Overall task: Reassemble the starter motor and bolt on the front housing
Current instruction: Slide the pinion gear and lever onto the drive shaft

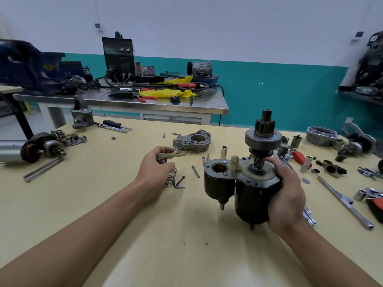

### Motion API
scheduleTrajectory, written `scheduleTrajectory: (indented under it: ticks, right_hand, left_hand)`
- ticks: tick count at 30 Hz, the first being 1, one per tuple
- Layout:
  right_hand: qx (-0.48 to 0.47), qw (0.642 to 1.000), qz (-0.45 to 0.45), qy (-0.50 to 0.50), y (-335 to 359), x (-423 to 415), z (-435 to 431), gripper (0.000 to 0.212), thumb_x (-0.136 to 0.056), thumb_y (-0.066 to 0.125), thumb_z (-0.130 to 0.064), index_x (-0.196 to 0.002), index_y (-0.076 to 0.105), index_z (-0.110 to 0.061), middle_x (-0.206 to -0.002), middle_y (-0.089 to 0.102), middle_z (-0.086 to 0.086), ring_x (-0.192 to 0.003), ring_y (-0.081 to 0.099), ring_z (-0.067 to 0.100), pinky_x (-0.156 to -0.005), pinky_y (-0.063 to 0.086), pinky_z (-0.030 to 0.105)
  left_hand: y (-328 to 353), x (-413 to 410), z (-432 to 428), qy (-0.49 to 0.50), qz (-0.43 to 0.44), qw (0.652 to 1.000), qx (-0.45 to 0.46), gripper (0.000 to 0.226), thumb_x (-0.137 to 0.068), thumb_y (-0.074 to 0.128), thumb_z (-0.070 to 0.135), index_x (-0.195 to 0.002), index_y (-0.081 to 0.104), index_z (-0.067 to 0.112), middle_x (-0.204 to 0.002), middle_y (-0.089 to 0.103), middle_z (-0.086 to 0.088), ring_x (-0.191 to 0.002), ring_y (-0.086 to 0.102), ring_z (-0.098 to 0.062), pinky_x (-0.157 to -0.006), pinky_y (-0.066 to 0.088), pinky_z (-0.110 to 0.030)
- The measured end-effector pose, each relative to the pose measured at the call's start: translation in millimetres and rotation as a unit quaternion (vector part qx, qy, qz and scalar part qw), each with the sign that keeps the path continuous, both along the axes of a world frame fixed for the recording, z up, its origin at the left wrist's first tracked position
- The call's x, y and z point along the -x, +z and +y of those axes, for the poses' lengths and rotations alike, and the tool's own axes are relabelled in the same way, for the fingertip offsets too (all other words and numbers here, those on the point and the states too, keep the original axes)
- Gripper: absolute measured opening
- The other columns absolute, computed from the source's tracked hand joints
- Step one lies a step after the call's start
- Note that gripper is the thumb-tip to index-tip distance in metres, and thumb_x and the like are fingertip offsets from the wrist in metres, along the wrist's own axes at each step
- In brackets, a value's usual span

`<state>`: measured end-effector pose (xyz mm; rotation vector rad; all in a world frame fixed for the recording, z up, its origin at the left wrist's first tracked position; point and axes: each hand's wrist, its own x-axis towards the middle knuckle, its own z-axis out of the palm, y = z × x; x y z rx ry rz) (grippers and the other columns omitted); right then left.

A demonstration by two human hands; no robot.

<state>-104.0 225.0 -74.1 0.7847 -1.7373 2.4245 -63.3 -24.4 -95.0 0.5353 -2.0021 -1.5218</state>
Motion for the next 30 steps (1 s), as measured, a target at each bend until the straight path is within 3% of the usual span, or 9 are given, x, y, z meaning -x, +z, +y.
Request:
scheduleTrajectory:
  ticks: [4, 7, 9, 13, 18, 24, 27, 30]
  right_hand:
    - [0.008, 1.0, -0.01, 0.007, 0, 0, 1, 0.044, -0.089, 0.034, -0.034, -0.094, 0.078, -0.035, -0.099, 0.077, -0.002, -0.095, 0.071, 0.015, -0.075, 0.055, 0.024]
    - [0.004, 1.0, -0.015, 0.01, -1, 1, 1, 0.044, -0.089, 0.034, -0.035, -0.095, 0.078, -0.034, -0.101, 0.076, -0.001, -0.097, 0.071, 0.018, -0.081, 0.051, 0.035]
    - [0.005, 1.0, -0.013, 0.009, 0, 1, 1, 0.045, -0.089, 0.034, -0.034, -0.093, 0.078, -0.034, -0.1, 0.077, -0.001, -0.096, 0.071, 0.017, -0.08, 0.05, 0.035]
    - [0.005, 1.0, -0.012, 0.011, 1, 0, 1, 0.045, -0.089, 0.034, -0.034, -0.092, 0.078, -0.037, -0.099, 0.077, -0.002, -0.095, 0.071, 0.015, -0.076, 0.054, 0.026]
    - [0.007, 1.0, -0.016, 0.005, 0, 0, 2, 0.044, -0.088, 0.034, -0.034, -0.091, 0.078, -0.037, -0.097, 0.077, -0.002, -0.093, 0.072, 0.015, -0.077, 0.053, 0.03]
    - [0.01, 0.999, -0.03, -0.003, -1, 1, 2, 0.044, -0.088, 0.035, -0.033, -0.099, 0.076, -0.022, -0.103, 0.075, 0.009, -0.101, 0.068, 0.029, -0.089, 0.05, 0.047]
    - [0.007, 1.0, -0.029, -0.002, -1, 0, 2, 0.044, -0.087, 0.035, -0.034, -0.095, 0.078, -0.028, -0.102, 0.076, 0.007, -0.101, 0.069, 0.027, -0.087, 0.049, 0.044]
    - [0.006, 1.0, -0.023, 0.003, 0, -1, 2, 0.043, -0.087, 0.036, -0.034, -0.093, 0.078, -0.033, -0.101, 0.076, 0.003, -0.1, 0.069, 0.022, -0.085, 0.05, 0.039]
  left_hand:
    - [1, -4, 4, -0.028, 0.023, 0.999, -0.024, 0.043, -0.083, 0.058, -0.01, -0.1, 0.067, 0.028, -0.077, 0.045, -0.004, -0.068, 0.041, -0.018, -0.06, 0.04, -0.028]
    - [10, -5, 0, -0.04, 0.089, 0.992, -0.081, 0.039, -0.085, 0.06, -0.009, -0.098, 0.068, 0.026, -0.089, 0.059, -0.002, -0.072, 0.049, -0.015, -0.068, 0.046, -0.025]
    - [14, -6, -5, -0.062, 0.12, 0.986, -0.102, 0.034, -0.093, 0.057, -0.005, -0.1, 0.068, 0.027, -0.092, 0.063, 0.001, -0.078, 0.054, -0.016, -0.072, 0.05, -0.024]
    - [10, -9, -8, -0.108, 0.129, 0.983, -0.072, 0.033, -0.1, 0.052, 0.002, -0.104, 0.068, 0.031, -0.085, 0.062, 0.011, -0.081, 0.052, -0.013, -0.067, 0.046, -0.016]
    - [3, -9, -7, -0.117, 0.088, 0.989, -0.008, 0.029, -0.104, 0.048, 0.009, -0.108, 0.063, 0.034, -0.069, 0.056, 0.031, -0.064, 0.046, 0.004, -0.067, 0.041, -0.005]
    - [0, -11, -10, -0.141, 0.057, 0.988, 0.039, 0.026, -0.106, 0.047, 0.018, -0.11, 0.062, 0.038, -0.078, 0.047, 0.016, -0.071, 0.042, -0.001, -0.07, 0.039, -0.009]
    - [0, -12, -14, -0.149, 0.056, 0.985, 0.066, 0.025, -0.107, 0.044, 0.018, -0.112, 0.059, 0.036, -0.081, 0.042, 0.009, -0.072, 0.041, -0.001, -0.072, 0.04, -0.01]
    - [-2, -12, -17, -0.16, 0.047, 0.98, 0.112, 0.025, -0.107, 0.044, 0.017, -0.116, 0.057, 0.037, -0.099, 0.05, 0.004, -0.082, 0.047, -0.002, -0.082, 0.041, -0.015]
